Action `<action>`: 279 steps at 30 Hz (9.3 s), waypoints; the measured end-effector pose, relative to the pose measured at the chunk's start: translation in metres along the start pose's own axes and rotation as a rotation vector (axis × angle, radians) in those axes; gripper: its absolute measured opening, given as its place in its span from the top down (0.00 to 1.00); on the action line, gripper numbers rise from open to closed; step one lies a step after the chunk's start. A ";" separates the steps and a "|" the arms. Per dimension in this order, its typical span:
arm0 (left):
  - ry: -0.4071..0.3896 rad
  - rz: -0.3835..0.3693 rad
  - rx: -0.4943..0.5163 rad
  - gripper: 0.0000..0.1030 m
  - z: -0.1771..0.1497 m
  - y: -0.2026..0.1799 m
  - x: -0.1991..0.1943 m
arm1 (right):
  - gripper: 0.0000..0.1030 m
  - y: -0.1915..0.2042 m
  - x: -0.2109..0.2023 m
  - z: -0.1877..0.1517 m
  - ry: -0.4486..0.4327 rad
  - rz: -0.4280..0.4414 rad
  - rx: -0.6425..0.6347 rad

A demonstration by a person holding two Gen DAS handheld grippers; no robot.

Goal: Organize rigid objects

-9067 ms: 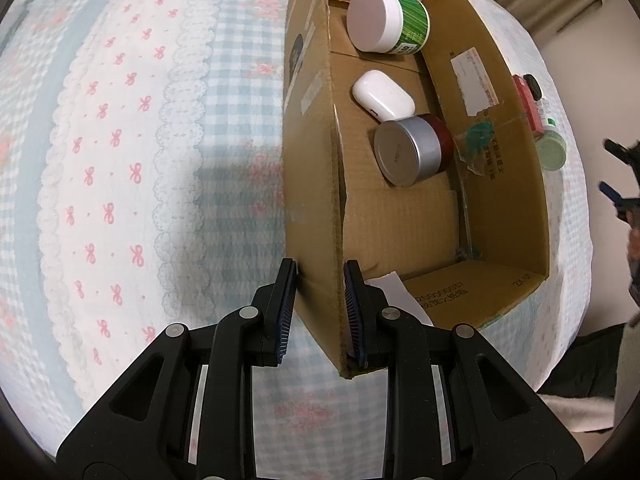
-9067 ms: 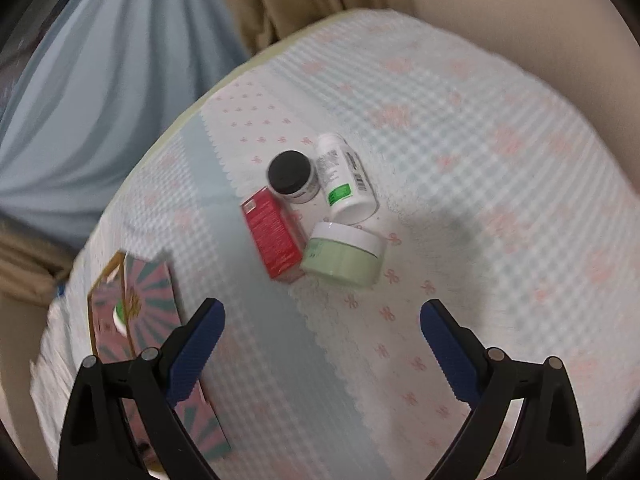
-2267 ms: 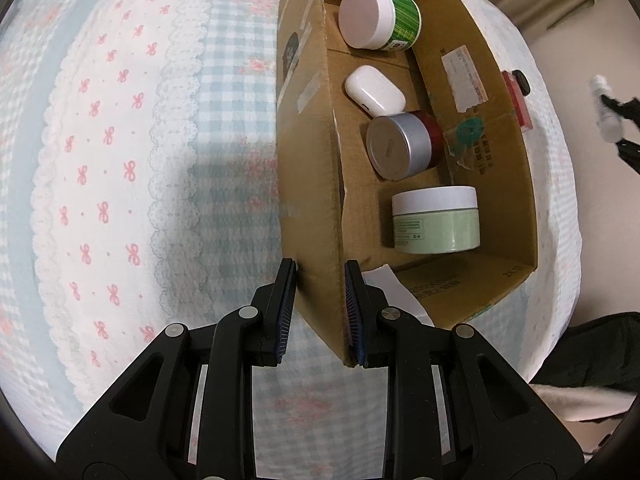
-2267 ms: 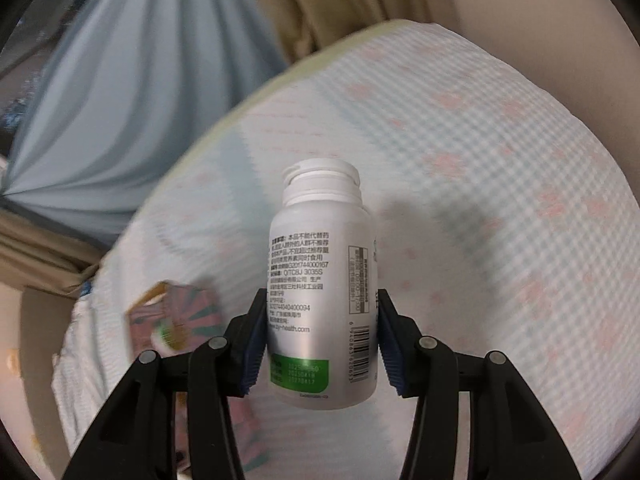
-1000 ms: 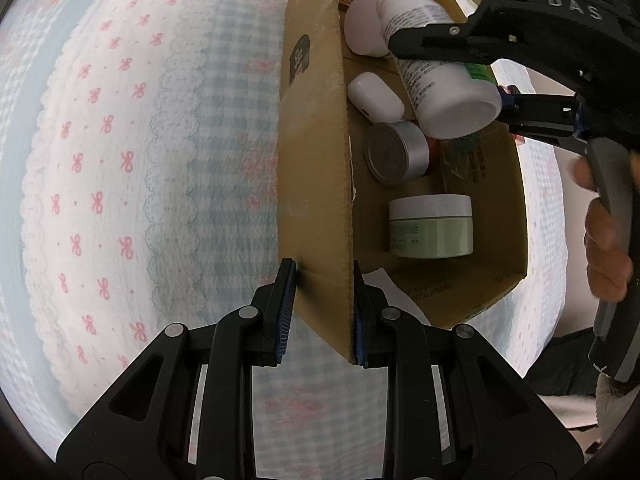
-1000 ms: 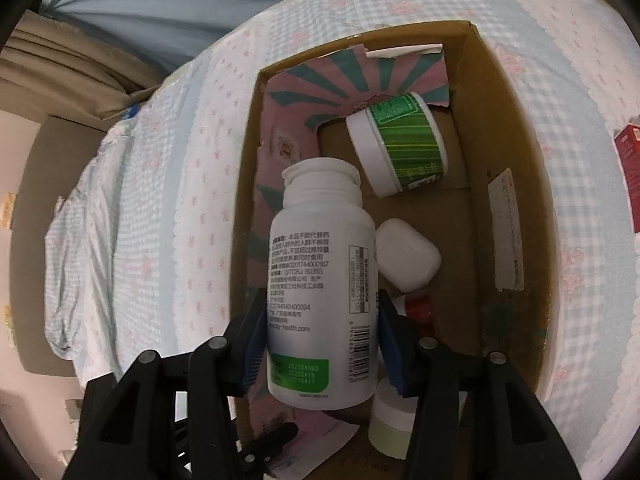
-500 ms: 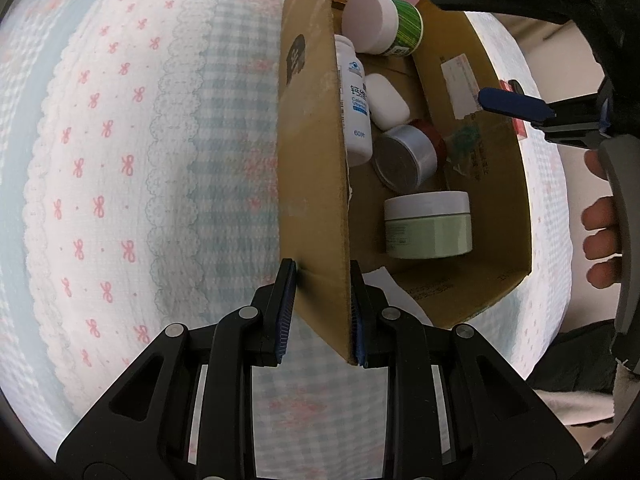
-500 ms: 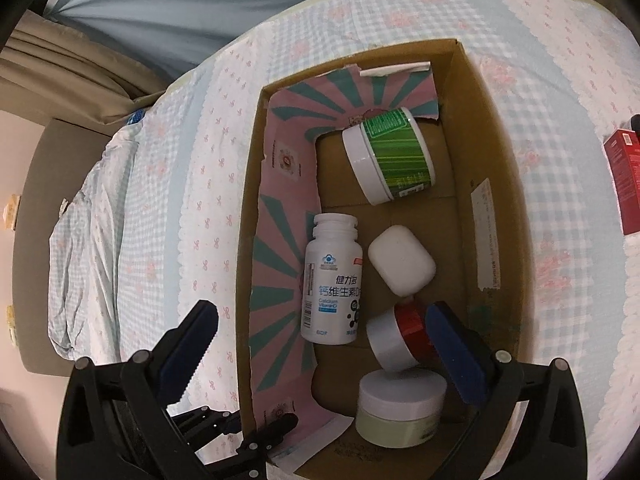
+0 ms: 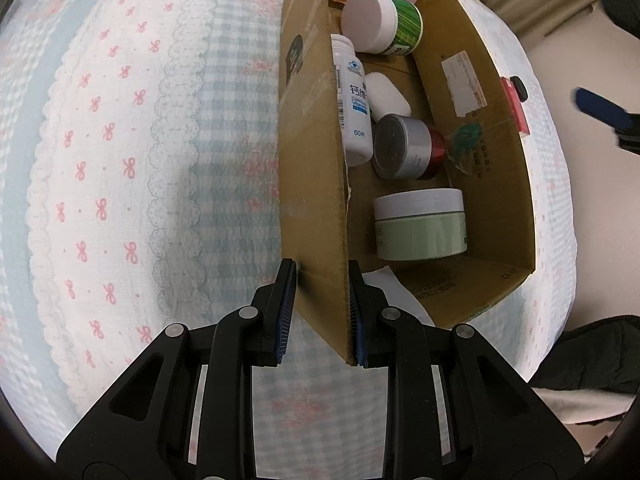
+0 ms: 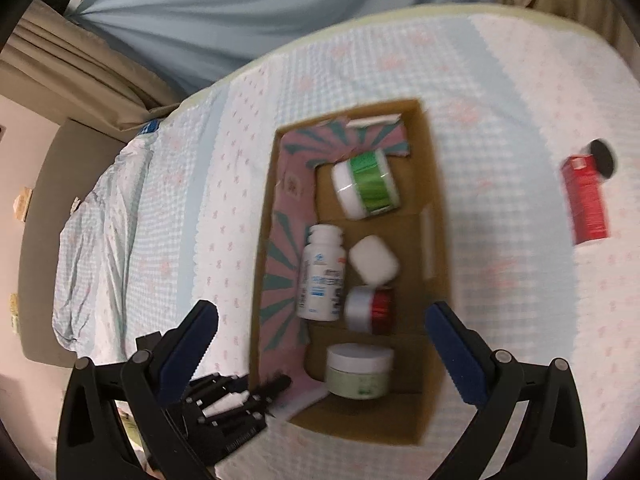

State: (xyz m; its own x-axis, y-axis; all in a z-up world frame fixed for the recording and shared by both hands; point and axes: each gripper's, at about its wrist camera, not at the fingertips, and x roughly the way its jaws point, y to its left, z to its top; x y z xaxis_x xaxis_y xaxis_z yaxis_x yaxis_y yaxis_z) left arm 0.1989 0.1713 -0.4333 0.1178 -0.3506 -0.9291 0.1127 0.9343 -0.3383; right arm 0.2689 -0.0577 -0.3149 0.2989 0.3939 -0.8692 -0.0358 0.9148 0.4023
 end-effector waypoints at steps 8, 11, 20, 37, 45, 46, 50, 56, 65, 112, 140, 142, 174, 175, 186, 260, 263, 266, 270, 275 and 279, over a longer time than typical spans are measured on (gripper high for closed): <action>-0.014 0.013 0.006 0.79 -0.002 -0.003 -0.001 | 0.00 -0.057 -0.062 0.001 -0.065 -0.169 0.056; -0.019 0.015 0.009 0.79 -0.002 -0.004 -0.001 | 0.00 -0.085 -0.081 0.004 -0.078 -0.216 0.082; -0.024 0.025 0.018 0.79 -0.002 -0.006 -0.001 | 0.00 -0.189 -0.069 0.022 -0.088 -0.359 0.145; -0.019 0.023 -0.001 0.79 -0.001 -0.004 -0.003 | 0.13 -0.272 0.043 0.047 -0.111 -0.379 0.077; -0.014 0.027 0.006 0.79 0.000 -0.005 0.000 | 0.47 -0.274 0.066 0.059 -0.079 -0.415 0.070; -0.013 0.028 0.006 0.79 0.000 -0.006 0.000 | 0.50 -0.273 0.069 0.060 -0.068 -0.427 0.060; -0.012 0.029 0.006 0.79 0.000 -0.006 0.000 | 0.61 -0.269 0.073 0.060 -0.055 -0.443 0.031; -0.009 0.030 0.012 0.79 0.001 -0.007 0.001 | 0.62 -0.270 0.069 0.059 -0.060 -0.432 0.050; -0.009 0.034 0.011 0.79 0.001 -0.007 0.002 | 0.63 -0.267 0.036 0.052 -0.088 -0.377 0.136; 0.010 0.061 -0.005 0.79 -0.001 -0.012 0.013 | 0.63 0.024 0.117 0.080 0.084 0.006 0.005; 0.013 0.050 0.006 0.79 0.001 -0.011 0.012 | 0.00 0.003 0.051 0.072 -0.030 -0.001 -0.009; 0.013 0.054 0.010 0.79 0.001 -0.011 0.012 | 0.00 0.003 0.038 0.071 -0.040 0.006 -0.004; -0.007 0.087 -0.022 0.79 -0.006 -0.015 0.020 | 0.00 -0.278 -0.026 0.054 -0.304 -0.282 0.210; -0.008 0.086 -0.023 0.79 -0.006 -0.015 0.020 | 0.00 -0.284 -0.020 0.054 -0.311 -0.285 0.207; -0.002 0.087 -0.002 0.79 -0.007 -0.016 0.026 | 0.32 -0.320 0.048 0.072 -0.369 -0.335 0.140; 0.012 0.050 0.040 0.79 -0.002 -0.013 0.011 | 0.34 0.002 0.078 -0.051 0.100 0.042 0.057; 0.009 0.054 0.039 0.79 -0.001 -0.015 0.009 | 0.00 -0.004 0.067 -0.052 0.064 0.015 0.077; 0.009 0.055 0.033 0.79 -0.003 -0.015 0.010 | 0.00 -0.013 0.058 -0.053 0.030 0.013 0.102; 0.006 0.065 0.039 0.79 -0.002 -0.017 0.009 | 0.00 -0.021 0.056 -0.056 0.031 0.004 0.126; 0.005 0.079 0.040 0.79 -0.002 -0.020 0.007 | 0.00 -0.024 0.055 -0.060 0.033 -0.001 0.122; -0.001 0.142 0.045 0.79 -0.002 -0.029 -0.009 | 0.00 -0.021 0.044 -0.060 0.019 0.003 0.126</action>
State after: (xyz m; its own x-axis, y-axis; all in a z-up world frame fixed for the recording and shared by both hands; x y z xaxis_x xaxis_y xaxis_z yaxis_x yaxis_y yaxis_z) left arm 0.1921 0.1470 -0.4157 0.1370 -0.2149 -0.9670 0.1391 0.9707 -0.1960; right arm 0.2253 -0.0546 -0.3790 0.2804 0.3995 -0.8728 0.0837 0.8956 0.4368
